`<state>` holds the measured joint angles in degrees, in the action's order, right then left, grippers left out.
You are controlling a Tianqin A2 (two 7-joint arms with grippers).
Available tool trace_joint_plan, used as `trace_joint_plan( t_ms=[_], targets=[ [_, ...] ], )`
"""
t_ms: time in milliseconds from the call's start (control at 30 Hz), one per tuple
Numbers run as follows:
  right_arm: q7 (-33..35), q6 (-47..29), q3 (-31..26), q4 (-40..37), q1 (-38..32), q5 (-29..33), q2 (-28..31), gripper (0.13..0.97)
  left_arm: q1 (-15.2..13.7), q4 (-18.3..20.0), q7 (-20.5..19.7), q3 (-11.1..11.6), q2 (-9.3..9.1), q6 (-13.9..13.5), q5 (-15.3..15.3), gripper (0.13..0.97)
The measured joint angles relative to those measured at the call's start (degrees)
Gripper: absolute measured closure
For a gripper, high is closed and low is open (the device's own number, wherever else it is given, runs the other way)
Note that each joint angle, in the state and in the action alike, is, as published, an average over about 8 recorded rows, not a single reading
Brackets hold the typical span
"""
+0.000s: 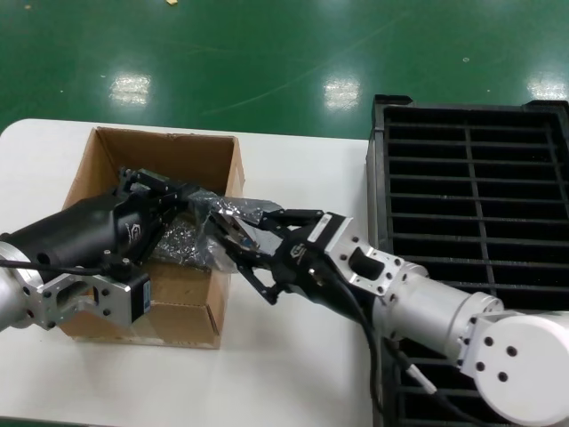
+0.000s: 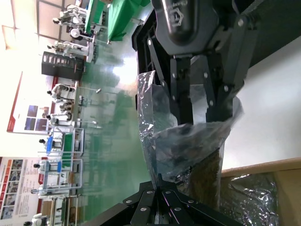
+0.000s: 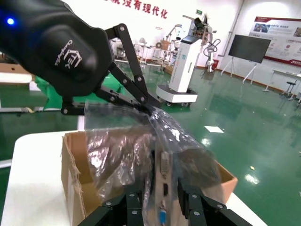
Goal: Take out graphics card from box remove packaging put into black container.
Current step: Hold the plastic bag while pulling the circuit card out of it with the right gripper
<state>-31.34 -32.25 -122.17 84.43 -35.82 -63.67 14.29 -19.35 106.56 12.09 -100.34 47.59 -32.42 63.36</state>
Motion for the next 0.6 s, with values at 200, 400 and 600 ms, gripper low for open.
trace_joint_plan(
  t_ms=[200, 400, 600],
  targets=[
    [0.6, -0.6, 2.1, -1.6, 0.6, 1.5, -3.3, 0.807, 0.0, 0.0, 0.0, 0.0, 0.0, 0.0, 0.0, 0.957],
    [1.2, -0.8, 4.1, -3.2, 0.7, 2.2, -5.6, 0.847, 0.0, 0.0, 0.0, 0.0, 0.0, 0.0, 0.0, 0.957],
    [2.0, -0.8, 5.9, -3.5, 1.0, 2.5, -6.7, 0.909, 0.0, 0.0, 0.0, 0.0, 0.0, 0.0, 0.0, 0.957]
  ],
)
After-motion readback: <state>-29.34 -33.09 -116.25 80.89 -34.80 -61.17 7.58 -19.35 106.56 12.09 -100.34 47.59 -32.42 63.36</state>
